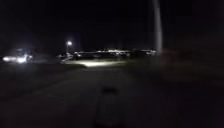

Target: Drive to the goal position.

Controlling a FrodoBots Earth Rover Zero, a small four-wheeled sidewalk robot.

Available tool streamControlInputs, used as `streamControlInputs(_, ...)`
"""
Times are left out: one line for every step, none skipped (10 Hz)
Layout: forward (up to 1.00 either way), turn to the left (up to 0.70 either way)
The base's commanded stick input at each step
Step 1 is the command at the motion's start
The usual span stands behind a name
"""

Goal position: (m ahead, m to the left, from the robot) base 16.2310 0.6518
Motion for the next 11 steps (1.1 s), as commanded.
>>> streamControlInputs(0.70,0.00)
streamControlInputs(0.70,0.00)
streamControlInputs(0.70,0.00)
streamControlInputs(0.70,0.00)
streamControlInputs(0.70,0.00)
streamControlInputs(0.70,0.00)
streamControlInputs(0.70,0.00)
streamControlInputs(0.70,0.00)
streamControlInputs(0.70,0.00)
streamControlInputs(0.70,0.00)
streamControlInputs(0.70,0.00)
